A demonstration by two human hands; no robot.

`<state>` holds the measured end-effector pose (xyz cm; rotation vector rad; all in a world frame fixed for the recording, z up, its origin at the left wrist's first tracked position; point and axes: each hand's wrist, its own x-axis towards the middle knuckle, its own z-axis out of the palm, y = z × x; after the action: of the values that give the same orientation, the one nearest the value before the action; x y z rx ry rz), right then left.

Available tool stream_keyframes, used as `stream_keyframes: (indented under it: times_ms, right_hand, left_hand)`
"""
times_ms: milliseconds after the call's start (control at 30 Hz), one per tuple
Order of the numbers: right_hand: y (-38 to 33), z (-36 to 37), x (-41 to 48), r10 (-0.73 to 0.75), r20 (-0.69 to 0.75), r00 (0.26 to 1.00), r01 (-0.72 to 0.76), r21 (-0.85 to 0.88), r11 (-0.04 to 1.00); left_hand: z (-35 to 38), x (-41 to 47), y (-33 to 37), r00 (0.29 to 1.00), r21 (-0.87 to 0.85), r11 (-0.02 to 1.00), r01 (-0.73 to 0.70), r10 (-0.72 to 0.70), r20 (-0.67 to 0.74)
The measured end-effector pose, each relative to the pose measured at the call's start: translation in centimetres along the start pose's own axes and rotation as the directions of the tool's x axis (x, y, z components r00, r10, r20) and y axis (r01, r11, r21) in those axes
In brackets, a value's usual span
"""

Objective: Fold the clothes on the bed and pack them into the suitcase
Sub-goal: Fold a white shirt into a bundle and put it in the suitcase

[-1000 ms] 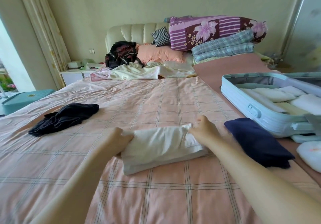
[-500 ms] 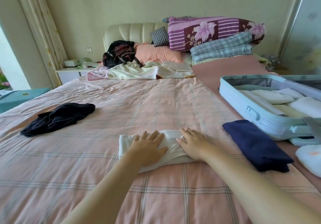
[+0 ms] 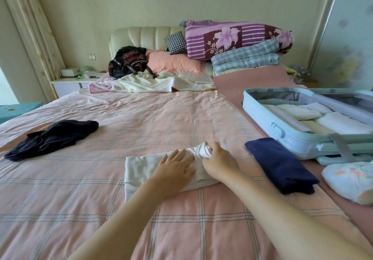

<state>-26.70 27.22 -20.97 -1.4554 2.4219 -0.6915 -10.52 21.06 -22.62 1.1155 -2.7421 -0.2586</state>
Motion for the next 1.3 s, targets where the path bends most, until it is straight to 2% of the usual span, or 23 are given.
stream_keyframes:
  times_ms: [100, 167, 233, 300, 333, 400, 500, 533, 567, 633, 700, 733, 767, 833, 900, 967, 1033, 1067, 1133, 1200, 1233, 1300]
  right_hand:
    - [-1.6, -0.7, -0.6, -0.034, -0.118, 0.992, 0.045, 0.086, 0.995]
    - [-3.1, -0.9, -1.1, -0.044, -0.200, 0.979, 0.074, 0.146, 0.987]
    - [-4.7, -1.0, -1.5, -0.080, -0.218, 0.973, 0.139, 0.268, 0.954]
    - [-6.1, -0.9, -2.0, -0.165, -0.175, 0.971, 0.219, 0.358, 0.908]
    - [-6.6, -0.8, -2.3, -0.216, -0.119, 0.969, 0.245, 0.375, 0.894]
    - [-7.0, -0.2, -2.7, -0.299, 0.015, 0.954, 0.276, 0.342, 0.898]
    - [-6.7, 1.6, -3.0, -0.375, 0.123, 0.919, 0.351, 0.180, 0.919]
    - [-6.6, 2.0, -3.2, -0.394, 0.141, 0.908, 0.363, 0.203, 0.909]
    - [-6.6, 2.3, -3.2, -0.411, 0.167, 0.896, 0.349, 0.305, 0.886]
    - [-6.6, 2.3, -3.2, -0.440, 0.130, 0.888, 0.293, 0.577, 0.762]
    - [-6.5, 2.1, -2.8, -0.343, 0.034, 0.939, 0.209, 0.735, 0.645]
    - [-6.4, 2.0, -2.5, -0.274, -0.008, 0.962, 0.183, 0.763, 0.620]
    - [-6.1, 1.8, -2.3, -0.216, -0.038, 0.976, 0.171, 0.752, 0.637]
    - [-5.4, 1.8, -2.0, -0.166, -0.069, 0.984, 0.170, 0.657, 0.734]
    - [-5.1, 1.8, -2.2, -0.191, -0.016, 0.981, 0.159, 0.626, 0.764]
    - [-5.5, 1.7, -2.5, -0.272, 0.158, 0.949, 0.049, 0.779, 0.626]
    - [-6.4, 2.2, -2.7, -0.317, 0.229, 0.920, -0.033, 0.853, 0.521]
    - [-6.9, 2.4, -2.6, -0.313, 0.189, 0.931, 0.025, 0.820, 0.572]
    - [-7.9, 2.9, -2.4, -0.316, 0.042, 0.948, 0.221, 0.630, 0.745]
    - [-8.8, 3.5, -2.8, -0.389, 0.077, 0.918, 0.310, 0.473, 0.825]
    - [-9.1, 4.1, -3.0, -0.430, 0.129, 0.894, 0.351, 0.396, 0.848]
    - [-10.1, 5.4, -3.7, -0.510, 0.191, 0.839, 0.464, 0.241, 0.852]
  left_hand:
    - [-1.7, -0.4, -0.7, 0.979, -0.286, 0.957, 0.043, -0.097, -0.179]
    - [-3.2, -0.8, -1.6, 0.932, -0.485, 0.873, 0.060, -0.223, -0.286]
    - [-4.5, -1.1, -2.5, 0.875, -0.649, 0.759, 0.044, -0.343, -0.342]
    - [-5.3, -1.6, -3.3, 0.831, -0.735, 0.678, 0.024, -0.423, -0.362]
    - [-5.4, -1.8, -3.5, 0.823, -0.747, 0.665, 0.017, -0.433, -0.368]
    - [-5.2, -2.2, -3.7, 0.835, -0.711, 0.703, -0.008, -0.387, -0.392]
    - [-4.7, -2.3, -3.1, 0.891, -0.634, 0.773, 0.010, -0.295, -0.345]
    - [-4.7, -2.2, -2.8, 0.901, -0.620, 0.784, 0.018, -0.282, -0.331]
    - [-4.7, -2.0, -2.6, 0.903, -0.607, 0.794, 0.024, -0.278, -0.327]
    - [-4.9, -1.5, -2.4, 0.894, -0.591, 0.803, 0.078, -0.318, -0.315]
    - [-5.4, -1.1, -2.7, 0.869, -0.611, 0.760, 0.220, -0.437, -0.230]
    - [-5.4, -1.1, -3.1, 0.855, -0.623, 0.725, 0.294, -0.491, -0.168]
    - [-5.4, -1.0, -3.4, 0.854, -0.622, 0.708, 0.335, -0.508, -0.118]
    - [-5.2, -0.8, -3.9, 0.874, -0.629, 0.708, 0.321, -0.478, -0.092]
    - [-5.3, -0.6, -4.4, 0.870, -0.700, 0.663, 0.267, -0.479, -0.122]
    - [-6.1, -0.7, -4.8, 0.847, -0.784, 0.575, 0.235, -0.516, -0.125]
    - [-7.1, -1.1, -5.8, 0.815, -0.827, 0.518, 0.220, -0.564, -0.136]
    - [-7.4, -1.5, -6.5, 0.794, -0.827, 0.516, 0.223, -0.588, -0.153]
    - [-7.9, -2.9, -8.0, 0.754, -0.830, 0.501, 0.247, -0.637, -0.160]
    - [-8.2, -4.5, -9.3, 0.754, -0.814, 0.489, 0.314, -0.650, -0.100]
    - [-8.2, -5.3, -9.6, 0.760, -0.771, 0.520, 0.368, -0.646, -0.073]
    - [-8.3, -6.5, -9.7, 0.763, -0.566, 0.680, 0.467, -0.633, -0.131]
